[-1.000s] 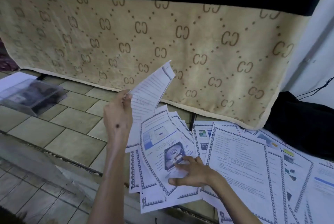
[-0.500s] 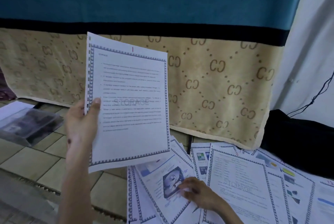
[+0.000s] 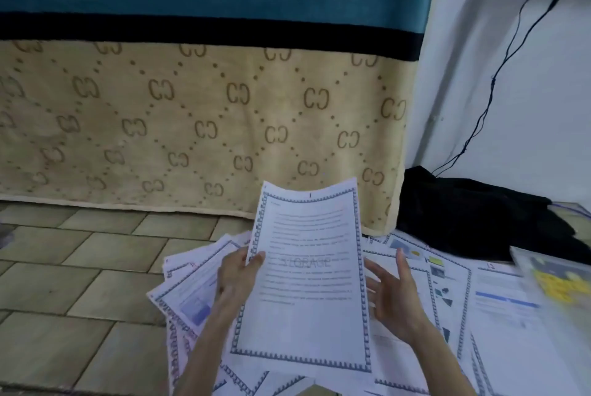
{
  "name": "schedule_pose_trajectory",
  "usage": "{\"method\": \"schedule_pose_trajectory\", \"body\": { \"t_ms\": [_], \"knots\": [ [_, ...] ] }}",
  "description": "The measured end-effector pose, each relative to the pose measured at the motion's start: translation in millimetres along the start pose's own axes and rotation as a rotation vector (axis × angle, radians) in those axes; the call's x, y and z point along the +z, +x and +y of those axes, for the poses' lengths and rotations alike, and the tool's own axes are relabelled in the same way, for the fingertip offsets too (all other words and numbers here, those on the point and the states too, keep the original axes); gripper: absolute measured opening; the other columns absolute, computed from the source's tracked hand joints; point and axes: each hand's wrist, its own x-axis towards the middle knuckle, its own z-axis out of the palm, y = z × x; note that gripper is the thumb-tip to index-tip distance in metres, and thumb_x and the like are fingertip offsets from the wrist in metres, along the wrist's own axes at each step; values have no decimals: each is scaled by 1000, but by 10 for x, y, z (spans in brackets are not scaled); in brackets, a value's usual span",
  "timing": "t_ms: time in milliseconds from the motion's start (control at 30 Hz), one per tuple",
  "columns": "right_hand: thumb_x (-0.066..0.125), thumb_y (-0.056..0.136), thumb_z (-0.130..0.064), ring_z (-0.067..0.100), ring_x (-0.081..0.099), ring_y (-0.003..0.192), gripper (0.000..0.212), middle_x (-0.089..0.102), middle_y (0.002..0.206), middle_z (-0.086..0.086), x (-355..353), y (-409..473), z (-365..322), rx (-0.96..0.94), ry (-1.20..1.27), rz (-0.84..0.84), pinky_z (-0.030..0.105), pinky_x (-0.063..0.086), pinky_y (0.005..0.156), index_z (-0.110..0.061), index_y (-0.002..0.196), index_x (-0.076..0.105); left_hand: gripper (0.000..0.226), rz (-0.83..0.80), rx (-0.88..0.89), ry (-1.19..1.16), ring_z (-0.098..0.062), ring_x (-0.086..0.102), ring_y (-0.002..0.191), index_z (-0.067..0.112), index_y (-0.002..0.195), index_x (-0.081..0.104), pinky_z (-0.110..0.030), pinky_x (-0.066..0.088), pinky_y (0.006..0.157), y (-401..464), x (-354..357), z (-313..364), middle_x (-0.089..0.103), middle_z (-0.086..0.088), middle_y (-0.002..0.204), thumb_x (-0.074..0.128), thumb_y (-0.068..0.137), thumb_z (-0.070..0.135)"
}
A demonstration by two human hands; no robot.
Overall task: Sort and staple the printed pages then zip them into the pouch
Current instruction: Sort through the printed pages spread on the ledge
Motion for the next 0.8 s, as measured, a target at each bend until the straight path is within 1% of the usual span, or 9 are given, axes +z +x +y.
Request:
{"method": "schedule_pose_trajectory", "body": {
  "t_ms": [133,233,333,400,467,500,567,633,800],
  "knots": [
    [55,73,-70,31,64,101,58,69,108,5,-435,-205,-93,1,-238,103,44,47,84,-31,115,59,23,-101,9,217,-22,65,93,9,105,68,-23,46,71,-66,629,-186,69,-3,98,53,93,21],
    [65,86,-30,41,60,97,39,64,108,20,-687,-177,5,-16,-473,334,52,49,88,-13,120,56,25,-246,-26,161,-15,61,72,18,75,62,-26,47,64,-134,910,-189,64,-1,77,51,94,32],
    [56,94,-17,41,49,122,45,51,135,22,-826,-170,117,-1,-555,582,50,39,102,-4,135,45,47,-263,-82,185,-9,46,54,17,62,46,-25,37,58,-128,1017,-146,49,3,58,38,95,50],
    [51,96,-18,37,44,128,50,42,144,18,-819,-198,155,8,-521,660,45,35,103,-6,142,37,43,-189,-20,278,-13,57,67,10,71,58,-29,46,76,-67,1036,-154,60,-4,73,42,97,39],
    [49,97,-19,37,47,123,49,46,141,19,-841,-199,193,-12,-509,682,47,37,105,-7,143,36,31,-185,-68,284,-21,59,105,7,114,60,-29,43,94,15,1064,-178,59,-11,118,51,93,28],
    [48,97,-18,35,51,118,48,52,134,18,-852,-204,199,-29,-502,678,47,39,103,-6,142,36,42,-204,-108,276,-23,54,116,8,129,50,-29,41,98,44,1091,-198,53,-11,131,55,91,26],
    [45,99,-12,27,51,111,47,53,123,9,-813,-250,174,-79,-424,671,41,39,98,-3,143,33,56,-229,-139,289,-24,53,119,8,136,41,-33,43,99,81,1153,-223,52,-10,135,61,88,28],
    [41,99,-7,23,47,116,46,45,130,0,-830,-267,160,-87,-203,654,40,36,105,-3,144,31,58,-210,-141,320,-23,58,110,7,133,43,-33,47,91,103,1210,-231,58,-9,128,66,85,29],
    [37,100,-10,20,62,92,31,51,132,10,-779,-342,138,-148,266,590,41,40,96,-9,129,47,19,-154,-13,181,-8,62,88,17,103,68,-24,51,89,42,1267,-169,71,0,104,64,85,14]
  ]
}}
